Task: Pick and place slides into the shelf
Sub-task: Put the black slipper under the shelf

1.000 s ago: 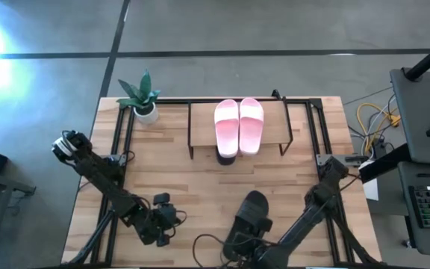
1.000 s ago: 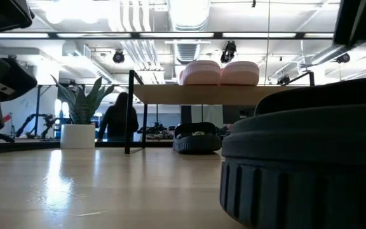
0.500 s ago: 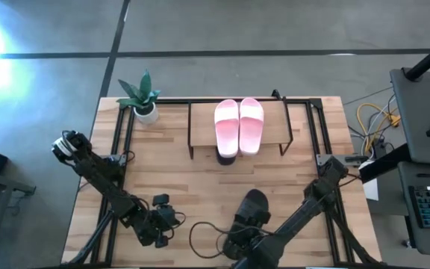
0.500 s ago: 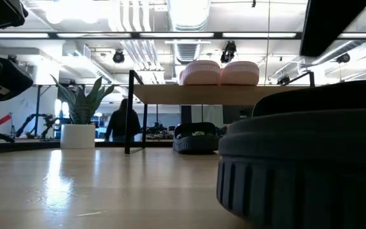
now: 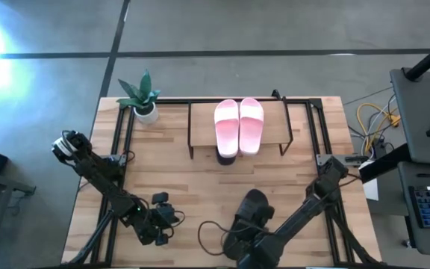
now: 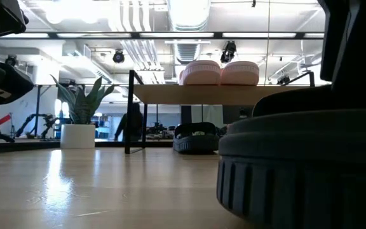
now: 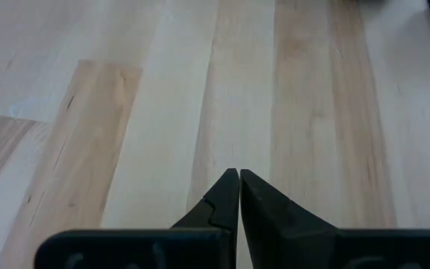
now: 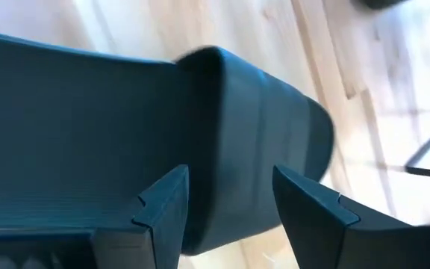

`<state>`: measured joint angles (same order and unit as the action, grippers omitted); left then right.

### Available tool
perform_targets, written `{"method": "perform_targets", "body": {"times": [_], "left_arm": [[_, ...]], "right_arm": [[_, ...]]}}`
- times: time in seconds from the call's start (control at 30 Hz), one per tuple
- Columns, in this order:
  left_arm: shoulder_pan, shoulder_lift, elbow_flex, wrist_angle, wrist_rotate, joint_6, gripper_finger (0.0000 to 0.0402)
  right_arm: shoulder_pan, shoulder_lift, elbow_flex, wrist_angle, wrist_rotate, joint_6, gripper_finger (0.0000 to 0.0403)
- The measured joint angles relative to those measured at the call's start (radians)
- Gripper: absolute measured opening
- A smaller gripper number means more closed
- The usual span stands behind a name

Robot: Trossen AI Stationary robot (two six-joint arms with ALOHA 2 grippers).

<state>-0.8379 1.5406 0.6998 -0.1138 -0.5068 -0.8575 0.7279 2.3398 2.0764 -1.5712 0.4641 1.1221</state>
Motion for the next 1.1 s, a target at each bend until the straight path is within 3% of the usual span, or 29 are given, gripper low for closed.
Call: {"method": "perform_targets", "body": {"times": [0.27, 0.5, 0.53, 1.0, 1.1], "left_arm": [[0.0, 0.0, -0.003, -0.001, -0.001, -0.001, 0.0], [0.0, 0.0, -0.003, -0.001, -0.003, -0.026, 0.0], [0.0, 0.0, -0.003, 0.0, -0.003, -0.027, 0.0], [0.029, 0.0, -0.004, 0.0, -0.029, -0.052, 0.0], [0.037, 0.0, -0.004, 0.0, -0.029, -0.054, 0.0]], "right_arm": [[-0.033, -0.013, -0.134, 0.001, 0.0, 0.003, 0.017], [-0.068, -0.075, -0.254, -0.001, 0.053, -0.032, 0.0027], [-0.072, -0.091, -0.273, -0.001, 0.068, -0.03, 0.0021], [-0.202, -0.377, -0.685, 0.02, 0.333, -0.107, 0.0014], [-0.228, -0.404, -0.743, 0.089, 0.341, -0.145, 0.0014]]}}
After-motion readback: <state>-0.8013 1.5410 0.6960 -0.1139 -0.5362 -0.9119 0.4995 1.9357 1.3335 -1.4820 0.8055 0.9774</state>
